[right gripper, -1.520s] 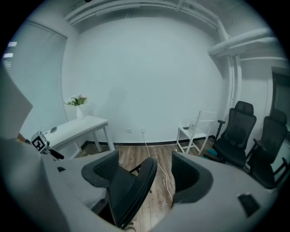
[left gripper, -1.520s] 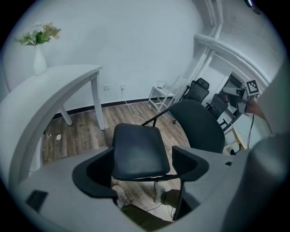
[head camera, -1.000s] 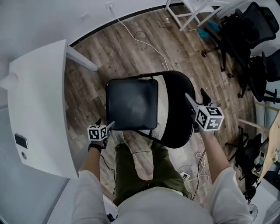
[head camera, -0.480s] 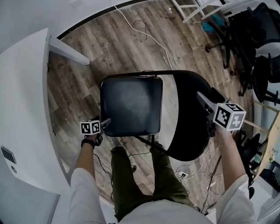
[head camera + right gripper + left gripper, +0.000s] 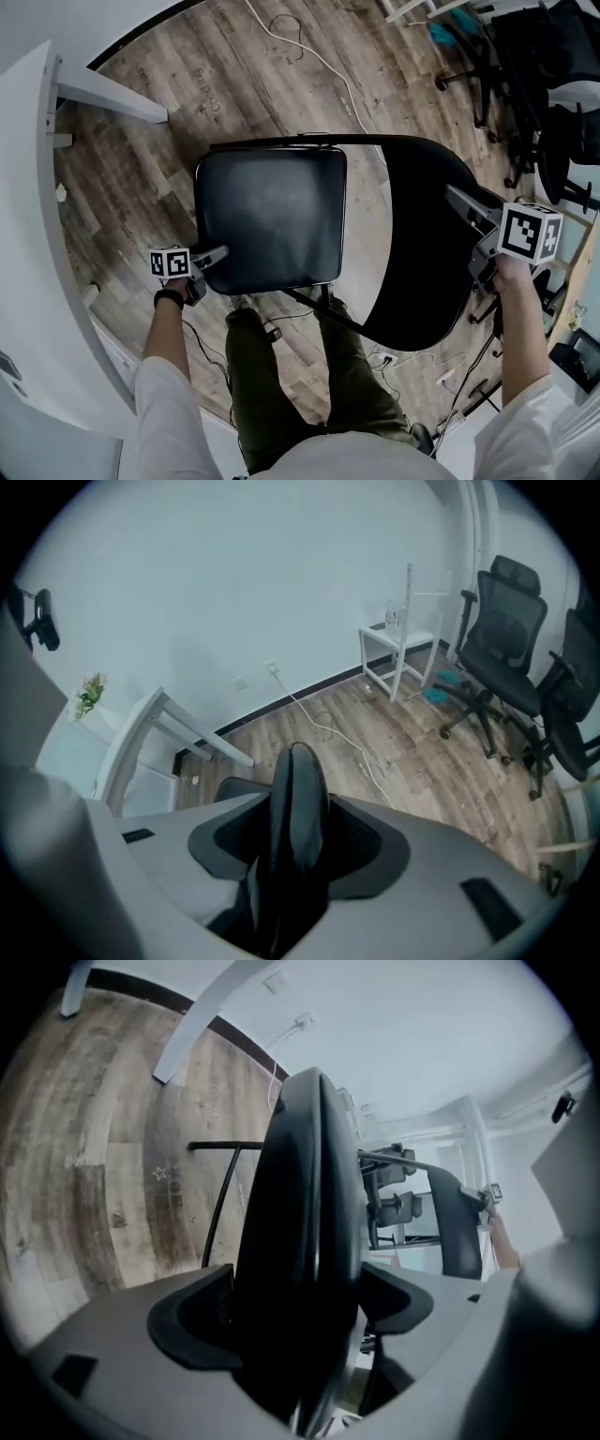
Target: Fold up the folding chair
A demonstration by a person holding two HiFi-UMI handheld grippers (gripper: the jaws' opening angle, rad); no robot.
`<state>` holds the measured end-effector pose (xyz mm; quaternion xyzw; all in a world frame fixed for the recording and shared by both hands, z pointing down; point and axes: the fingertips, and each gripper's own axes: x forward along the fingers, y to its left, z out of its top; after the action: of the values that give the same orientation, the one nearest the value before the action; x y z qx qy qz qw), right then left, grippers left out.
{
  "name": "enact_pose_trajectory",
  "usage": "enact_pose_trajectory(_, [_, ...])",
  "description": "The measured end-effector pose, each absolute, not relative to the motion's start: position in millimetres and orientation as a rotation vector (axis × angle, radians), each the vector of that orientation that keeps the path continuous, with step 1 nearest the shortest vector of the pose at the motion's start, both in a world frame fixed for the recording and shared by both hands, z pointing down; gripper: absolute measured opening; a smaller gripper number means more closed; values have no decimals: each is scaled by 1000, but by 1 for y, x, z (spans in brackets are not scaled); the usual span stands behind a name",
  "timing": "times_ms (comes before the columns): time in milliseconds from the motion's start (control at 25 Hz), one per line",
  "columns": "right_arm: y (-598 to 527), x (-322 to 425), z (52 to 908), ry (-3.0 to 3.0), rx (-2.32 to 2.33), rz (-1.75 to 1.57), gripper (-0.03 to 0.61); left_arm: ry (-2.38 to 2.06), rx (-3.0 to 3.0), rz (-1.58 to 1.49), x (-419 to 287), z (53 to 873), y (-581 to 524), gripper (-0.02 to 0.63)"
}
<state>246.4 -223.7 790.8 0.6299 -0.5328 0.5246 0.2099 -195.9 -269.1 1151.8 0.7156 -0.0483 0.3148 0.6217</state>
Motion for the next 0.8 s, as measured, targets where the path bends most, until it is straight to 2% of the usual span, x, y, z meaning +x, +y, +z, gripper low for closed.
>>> enact_pose_trajectory(120, [-225,244,790,-1515,1720,1493,158,-80,1615,705,-195,1151,-270,401])
enact_pose_trajectory(200, [-224,244,789,-1517,1713,1510,147,-70,1596,727,-195,1150,-266,399])
enact_pose_trajectory(600, [-226,245,767,-1549,1689,1569,127,-136,1593,798,-182,1115,-253,397])
enact_pose_trajectory(800, [-215,255,736,-1552,1685,1600,118,-137,1612,832,-154,1066,-234,364])
